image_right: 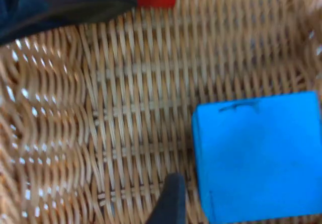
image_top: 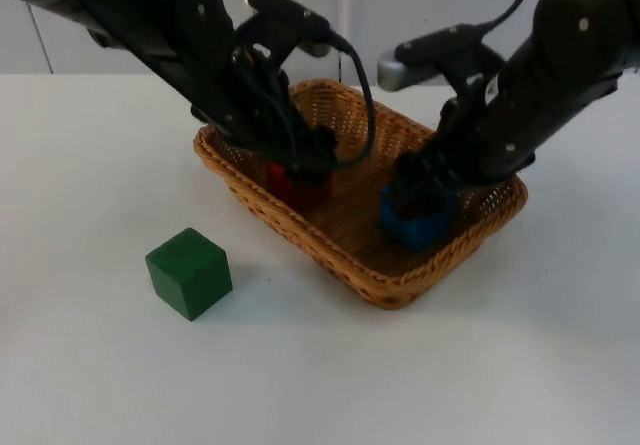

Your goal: Pick up one cube with each hand and place exactly two cubes into the same basket, leaving the remaining cube outside.

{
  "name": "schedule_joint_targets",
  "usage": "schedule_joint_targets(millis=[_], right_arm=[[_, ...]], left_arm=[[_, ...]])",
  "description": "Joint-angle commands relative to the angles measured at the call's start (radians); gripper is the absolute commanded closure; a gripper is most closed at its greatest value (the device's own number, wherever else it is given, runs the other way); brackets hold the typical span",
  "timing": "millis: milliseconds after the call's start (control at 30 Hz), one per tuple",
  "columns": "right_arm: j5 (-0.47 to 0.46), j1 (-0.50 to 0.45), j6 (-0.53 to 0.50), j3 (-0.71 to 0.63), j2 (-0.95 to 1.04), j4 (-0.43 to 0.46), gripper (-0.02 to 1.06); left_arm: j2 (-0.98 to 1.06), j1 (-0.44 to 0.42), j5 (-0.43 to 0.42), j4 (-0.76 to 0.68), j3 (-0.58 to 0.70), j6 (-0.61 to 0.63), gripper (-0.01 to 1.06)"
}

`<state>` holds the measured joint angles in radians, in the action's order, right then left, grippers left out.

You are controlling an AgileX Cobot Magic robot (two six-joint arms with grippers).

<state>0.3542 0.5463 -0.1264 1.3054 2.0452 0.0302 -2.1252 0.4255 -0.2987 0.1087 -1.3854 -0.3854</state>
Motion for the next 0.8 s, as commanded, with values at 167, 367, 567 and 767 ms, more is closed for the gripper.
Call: schedule_joint_targets(millis=[167,367,567,767], right_arm=[[0.049,-0.003,-0.001,0.011,-0.133,-0.001,0.31],[0.112,-0.003,-0.001,0.011,-0.278,-0.001,0.31],[0.167,-0.003,-0.001,0.011,-0.432,-0.001,0.31],[0.196,-0.003,-0.001,0.011,-0.561,-0.001,0.31]], left_arm=[[0.139,0.004,-0.063,0.004,-0.005,-0.004,0.15],[0.285,0.004,-0.114,-0.005,-0.005,0.0,0.15],[0.413,0.004,-0.18,-0.005,-0.005,0.016,0.15],[0.508,0.004,-0.25,0.009,-0.005,0.034,0.15]])
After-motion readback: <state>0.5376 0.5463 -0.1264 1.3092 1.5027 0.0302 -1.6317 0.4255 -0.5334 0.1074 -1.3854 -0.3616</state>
